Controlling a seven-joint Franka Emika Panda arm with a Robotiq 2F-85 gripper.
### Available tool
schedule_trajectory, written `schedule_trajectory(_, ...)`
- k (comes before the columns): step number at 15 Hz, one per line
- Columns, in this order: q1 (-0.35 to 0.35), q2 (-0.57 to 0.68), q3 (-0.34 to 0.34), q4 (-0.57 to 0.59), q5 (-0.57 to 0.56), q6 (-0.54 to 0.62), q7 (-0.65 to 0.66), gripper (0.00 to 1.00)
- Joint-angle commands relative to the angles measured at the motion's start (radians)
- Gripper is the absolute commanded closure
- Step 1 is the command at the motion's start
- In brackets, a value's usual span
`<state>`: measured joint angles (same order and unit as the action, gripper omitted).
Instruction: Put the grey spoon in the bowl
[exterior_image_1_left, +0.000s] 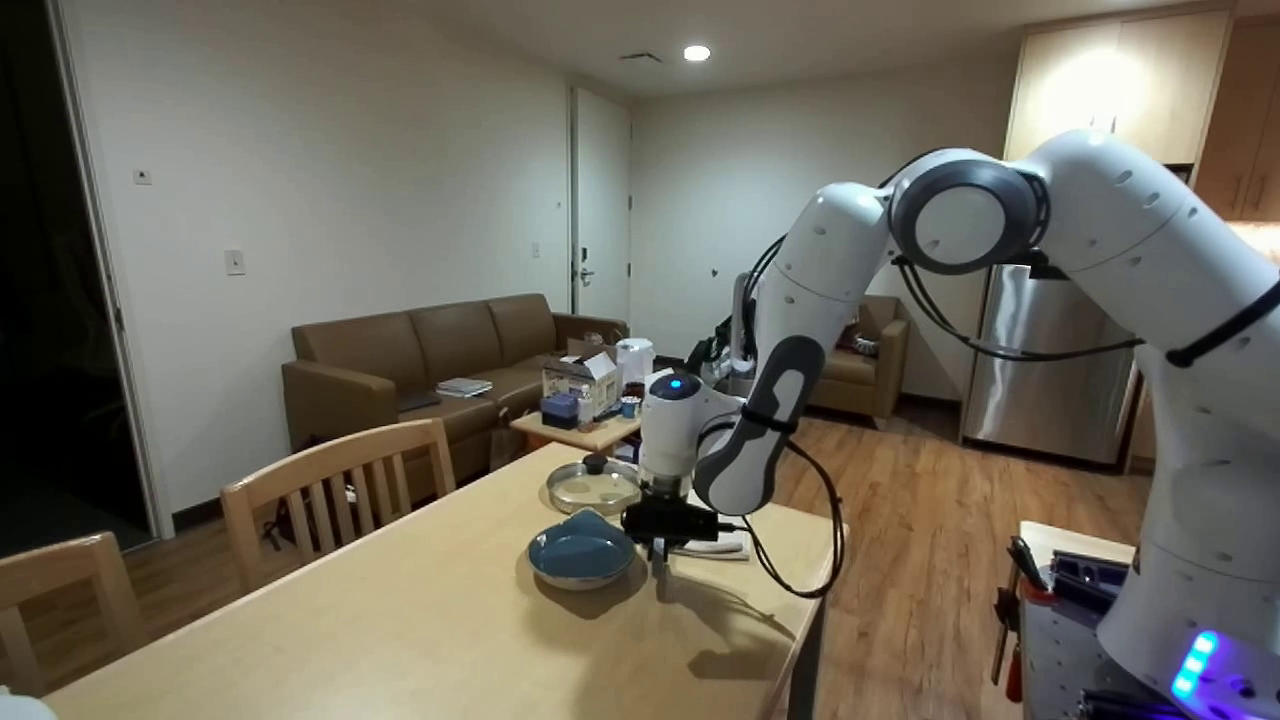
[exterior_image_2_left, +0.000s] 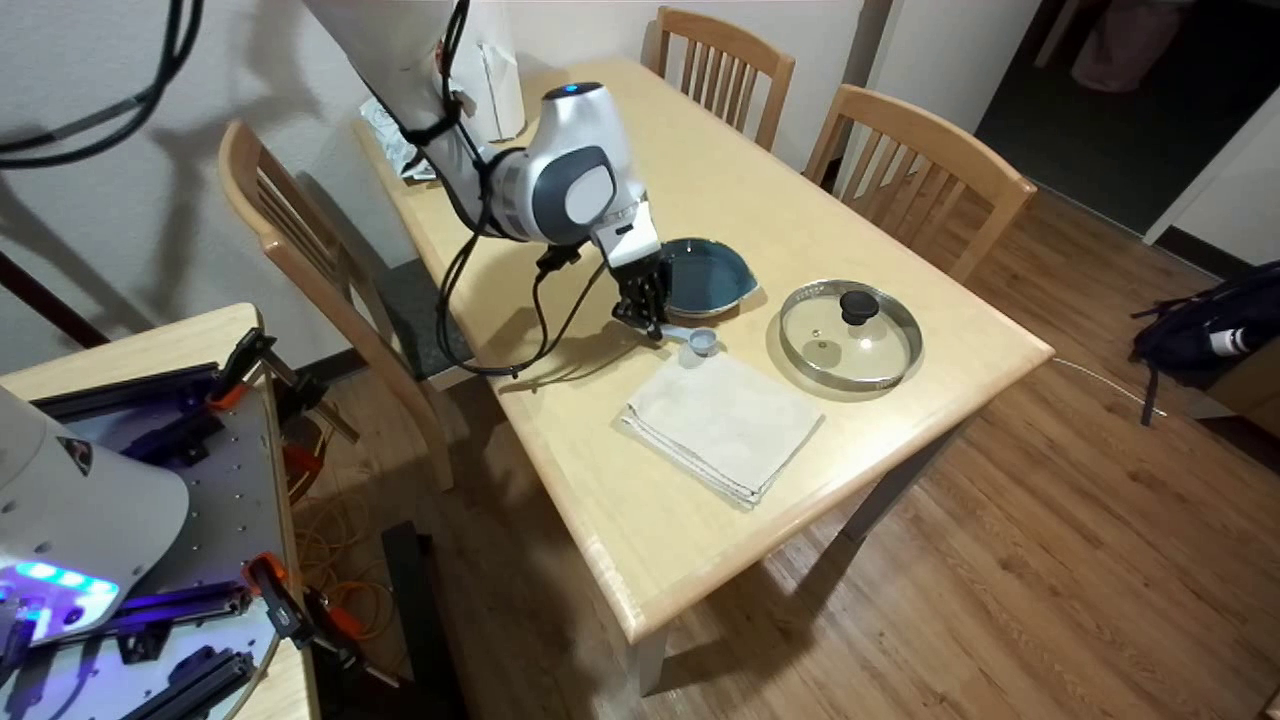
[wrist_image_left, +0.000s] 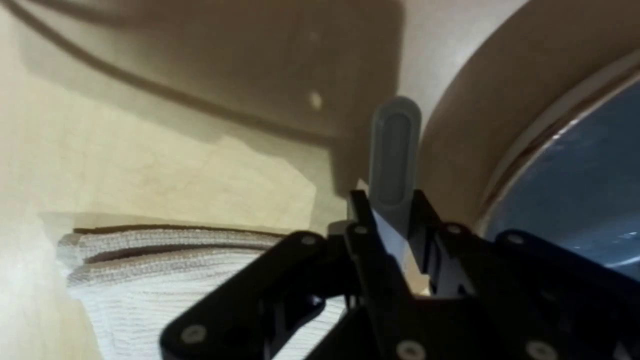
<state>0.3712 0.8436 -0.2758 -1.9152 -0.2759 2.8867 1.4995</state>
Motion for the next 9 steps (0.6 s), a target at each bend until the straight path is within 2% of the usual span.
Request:
schedule_trajectory(1, -0.003, -0.092, 0.049, -0.060, 0.039, 0.025, -0.116, 0.94)
schedule_trajectory(3, -0.003, -0.119, 0.075, -0.063, 0.034, -0.004, -0.175, 0.94)
schedule_trajectory(4, -0.028, -0.135, 0.114, -0.063, 0.041, -0.034, -0.231, 0.94)
schedule_trajectory(7, -0.137, -0.154, 0.259, -0.066, 0.082, -0.055, -0.431, 0.93)
schedule_trajectory(9, -0.234, -0.144, 0.366, -0.056, 0.111, -0.065, -0.558, 0.93)
